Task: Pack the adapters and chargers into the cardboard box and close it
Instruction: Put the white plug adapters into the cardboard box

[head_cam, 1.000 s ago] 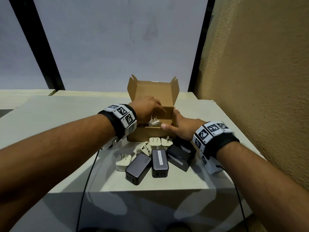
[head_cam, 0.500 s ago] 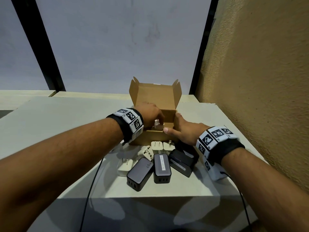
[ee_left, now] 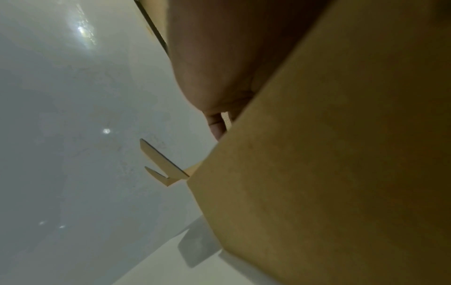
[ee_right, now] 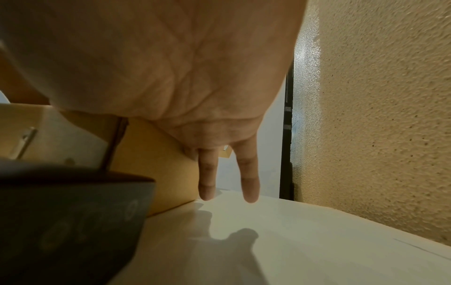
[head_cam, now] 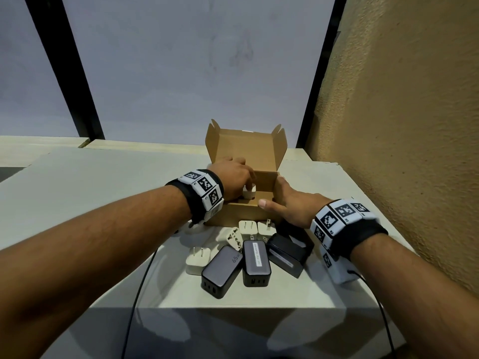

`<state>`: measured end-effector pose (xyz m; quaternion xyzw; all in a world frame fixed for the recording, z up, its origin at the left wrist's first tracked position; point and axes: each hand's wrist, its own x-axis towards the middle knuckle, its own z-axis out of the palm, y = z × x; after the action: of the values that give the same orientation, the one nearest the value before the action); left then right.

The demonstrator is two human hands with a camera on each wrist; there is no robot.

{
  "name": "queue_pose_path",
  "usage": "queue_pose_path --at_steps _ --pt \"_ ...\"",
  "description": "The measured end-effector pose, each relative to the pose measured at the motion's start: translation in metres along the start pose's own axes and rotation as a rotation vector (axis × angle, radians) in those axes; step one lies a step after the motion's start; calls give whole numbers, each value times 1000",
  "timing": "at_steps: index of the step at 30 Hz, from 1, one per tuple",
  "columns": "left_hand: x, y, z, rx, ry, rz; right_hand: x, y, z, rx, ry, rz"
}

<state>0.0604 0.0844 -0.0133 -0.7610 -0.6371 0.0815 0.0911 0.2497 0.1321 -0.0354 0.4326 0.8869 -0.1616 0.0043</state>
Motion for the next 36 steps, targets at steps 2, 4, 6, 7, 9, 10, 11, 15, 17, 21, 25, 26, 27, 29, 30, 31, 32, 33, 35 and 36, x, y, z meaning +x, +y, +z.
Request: queue_pose_path --at_steps 2,4,6,7,9,10,11,15,17,21,25,26,27,29,30,31,32,33,35,36 --pt "-6 2 -1 -34 48 0 -1 -1 0 15 -12 -3" --pt "-15 5 -7 -115 114 14 -3 -4 -2 29 -29 -7" --pt "-26 7 -17 -229 167 64 -5 -7 -2 40 -30 -7" --pt "-32 9 -20 -289 163 102 -5 -7 -2 48 -27 -2" --pt "-44 12 -26 -359 106 166 -5 -7 -2 65 -19 4" --pt "-51 14 -27 -372 74 176 -5 -6 -1 76 -21 3" --pt "-56 15 -27 -380 55 176 -4 -5 -1 89 -20 1" --pt "-75 13 -24 -400 57 135 -14 -11 -4 88 5 17" --pt "-82 14 -21 -424 35 104 -18 -14 -6 63 30 27" --pt "-92 20 -14 -443 -45 92 -21 -15 -8 45 24 45" --pt "-96 18 -9 -638 -277 162 -25 -17 -9 20 12 52" --pt "-96 17 -8 -692 -311 162 -26 -17 -10 19 9 53" --pt "-97 15 -8 -729 -330 159 -25 -17 -9 18 8 53" --pt "-97 12 -7 -729 -325 155 -23 -16 -9 21 6 39" --pt "-97 11 -6 -701 -314 159 -22 -15 -8 25 5 28" --pt "-97 11 -5 -666 -303 162 -19 -13 -7 33 3 21" --pt "-97 12 -5 -629 -292 164 -18 -11 -6 38 -1 20" --pt "-98 13 -3 -586 -274 163 -16 -10 -5 41 -1 23" --pt "-97 16 0 -508 -201 165 -16 -9 -4 39 3 31" --pt "-97 17 2 -489 -163 162 -17 -10 -5 37 7 34"
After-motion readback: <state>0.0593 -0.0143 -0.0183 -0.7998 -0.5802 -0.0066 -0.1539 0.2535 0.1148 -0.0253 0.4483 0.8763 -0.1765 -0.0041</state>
